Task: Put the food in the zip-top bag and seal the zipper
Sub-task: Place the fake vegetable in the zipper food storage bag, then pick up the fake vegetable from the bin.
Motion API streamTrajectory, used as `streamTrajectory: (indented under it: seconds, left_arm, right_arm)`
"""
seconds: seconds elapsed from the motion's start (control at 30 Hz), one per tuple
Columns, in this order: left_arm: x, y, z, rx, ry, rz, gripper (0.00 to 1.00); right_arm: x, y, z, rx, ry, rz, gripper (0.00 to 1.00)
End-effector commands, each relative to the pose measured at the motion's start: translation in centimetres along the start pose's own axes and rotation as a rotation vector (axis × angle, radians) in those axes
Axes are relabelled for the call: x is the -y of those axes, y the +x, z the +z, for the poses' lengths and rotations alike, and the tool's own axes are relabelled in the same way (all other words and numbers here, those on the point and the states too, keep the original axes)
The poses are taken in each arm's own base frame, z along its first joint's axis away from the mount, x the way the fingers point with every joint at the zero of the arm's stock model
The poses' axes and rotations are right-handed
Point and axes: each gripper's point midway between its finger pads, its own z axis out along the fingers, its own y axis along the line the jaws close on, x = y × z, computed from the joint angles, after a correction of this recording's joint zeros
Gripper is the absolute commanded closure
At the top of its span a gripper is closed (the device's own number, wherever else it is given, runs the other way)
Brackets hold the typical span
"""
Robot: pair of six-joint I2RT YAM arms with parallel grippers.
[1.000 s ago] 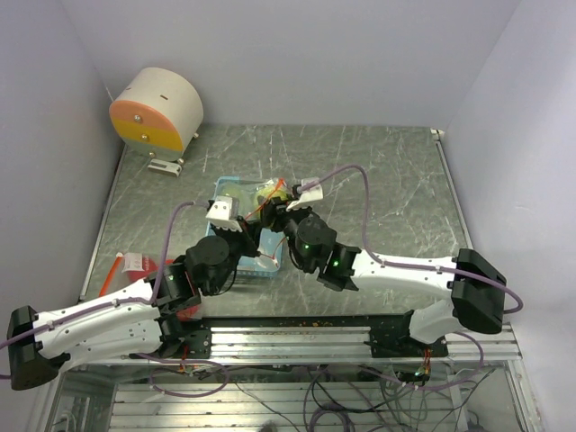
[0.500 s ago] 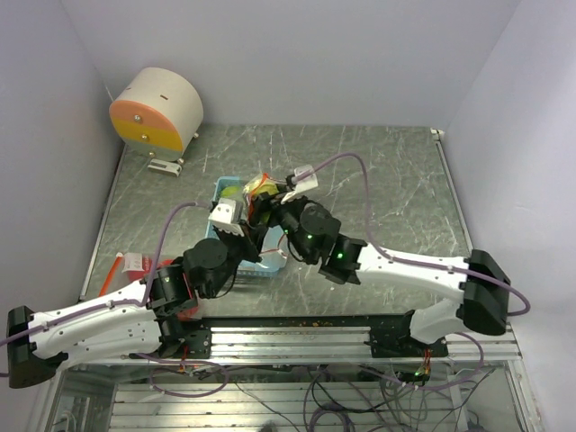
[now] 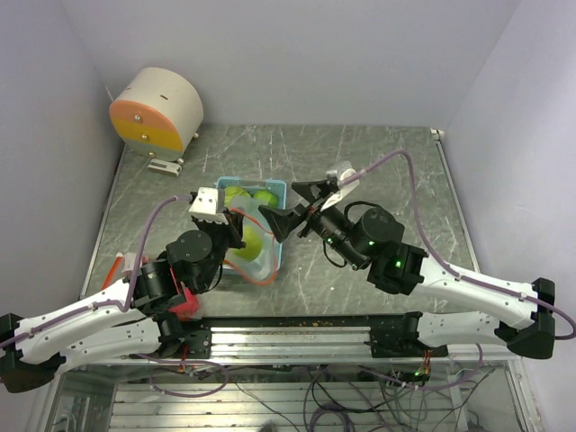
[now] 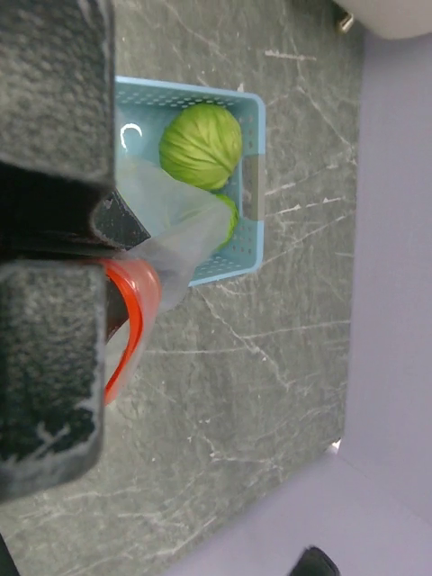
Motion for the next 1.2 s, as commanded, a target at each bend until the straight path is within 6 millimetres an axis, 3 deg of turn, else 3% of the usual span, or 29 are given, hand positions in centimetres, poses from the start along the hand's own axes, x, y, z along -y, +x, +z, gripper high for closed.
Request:
streamTrajectory:
  seconds: [0.0,0.2,0.33,0.4,0.43,0.53,0.67,0.77,0.8,0.9,1.07,1.17]
  left_arm:
    - [-0.5,-2.9,-0.4,0.052,-0.029,0.004,0.93]
    - [-1.9,-4.7,-0.9,0.041,-0.105,0.079,0.93]
    - [-4.7,-6.2,-2.3,0.036,-0.214,0.127,0.93]
    - [-6.7,-6.7,-3.3,0.045,-0.289,0.146,0.93]
    - [-7.6,-6.9,-3.8,0.051,-0.323,0.151,0.93]
    - [-10.1,-7.1,-5.2,0.061,-0.415,0.153,0.93]
    - [-11.4,-6.6,-6.1,0.048,-0.448,0.146,0.93]
    - [-11.3,-6.3,-6.1,0.036,-0.426,0.135,0.93]
    - [-11.2,-6.3,-6.1,0.033,-0.420,0.136,0.93]
    - [-11.2,-6.2,-6.3,0.021,-0.414,0.142,0.93]
    - [-11.8,-6.4,-6.8,0.025,-0.418,0.138,0.93]
    - [-12.2,-6.6,-7.2,0.035,-0.412,0.122,0.93]
  right_arm:
    - [1.8,3.3,-0.3,-0.130,0.085,-0.059,0.02]
    - [2.9,3.5,-0.5,-0.131,0.144,-0.063,0.02]
    - [6.3,3.3,-1.1,-0.118,0.303,-0.038,0.02]
    - [7.1,2.7,-1.1,-0.089,0.319,-0.002,0.03]
    - [7.7,3.7,-1.1,-0.101,0.325,0.003,0.03]
    - [8.7,4.4,0.0,-0.119,0.311,0.033,0.04]
    - [9.4,5.6,1.9,-0.137,0.264,0.061,0.08]
    - [10.1,8.7,4.6,-0.257,0.244,0.030,0.13]
    - [10.5,11.0,5.7,-0.321,0.242,0.011,0.16]
    - [10.3,15.1,7.9,-0.430,0.201,-0.022,0.20]
    - [12.0,22.0,9.3,-0.585,0.247,-0.068,0.21]
    - [13.2,24.9,10.0,-0.642,0.281,-0.089,0.22]
